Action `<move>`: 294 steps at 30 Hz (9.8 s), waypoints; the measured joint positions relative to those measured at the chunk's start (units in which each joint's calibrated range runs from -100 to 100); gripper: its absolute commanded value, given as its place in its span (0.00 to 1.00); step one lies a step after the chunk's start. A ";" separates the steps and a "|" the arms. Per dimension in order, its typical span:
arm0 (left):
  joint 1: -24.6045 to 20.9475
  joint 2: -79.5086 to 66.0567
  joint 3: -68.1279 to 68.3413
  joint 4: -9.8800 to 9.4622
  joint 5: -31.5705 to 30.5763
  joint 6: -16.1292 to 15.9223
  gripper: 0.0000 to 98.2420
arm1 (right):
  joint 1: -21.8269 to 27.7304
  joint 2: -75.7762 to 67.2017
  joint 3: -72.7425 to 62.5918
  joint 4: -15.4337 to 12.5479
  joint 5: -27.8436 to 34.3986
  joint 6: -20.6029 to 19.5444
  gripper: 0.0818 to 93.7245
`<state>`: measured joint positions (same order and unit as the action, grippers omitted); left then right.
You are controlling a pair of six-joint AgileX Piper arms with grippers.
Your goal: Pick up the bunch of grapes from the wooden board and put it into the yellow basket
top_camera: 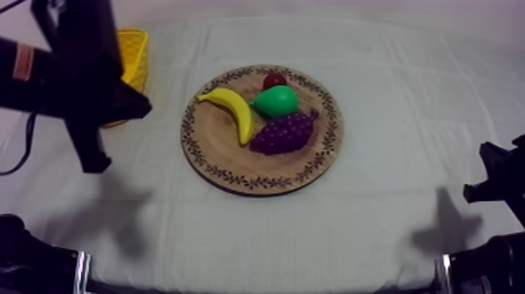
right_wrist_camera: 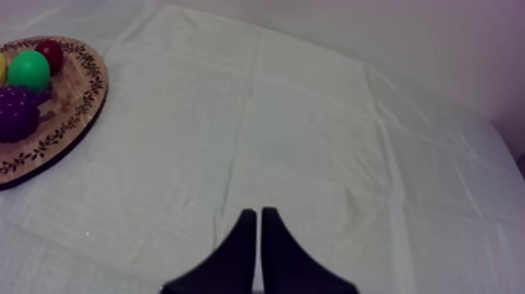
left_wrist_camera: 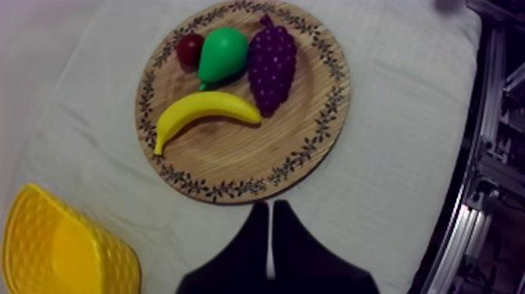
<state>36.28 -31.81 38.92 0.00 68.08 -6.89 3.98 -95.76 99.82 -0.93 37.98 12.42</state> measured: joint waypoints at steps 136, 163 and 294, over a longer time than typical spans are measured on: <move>1.61 83.66 -67.88 -2.45 20.90 -5.86 0.89 | 0.00 0.00 0.00 0.00 0.00 0.00 0.00; 1.81 86.35 -69.50 -2.18 21.17 -3.35 0.49 | 0.00 0.00 0.00 0.00 0.00 0.00 0.00; -33.83 49.09 -49.82 -5.28 24.92 -3.93 0.46 | 0.00 0.00 0.00 0.00 0.00 0.00 0.00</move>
<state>2.45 17.28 -10.90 -5.28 93.00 -10.83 3.98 -95.76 99.82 -0.93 37.98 12.42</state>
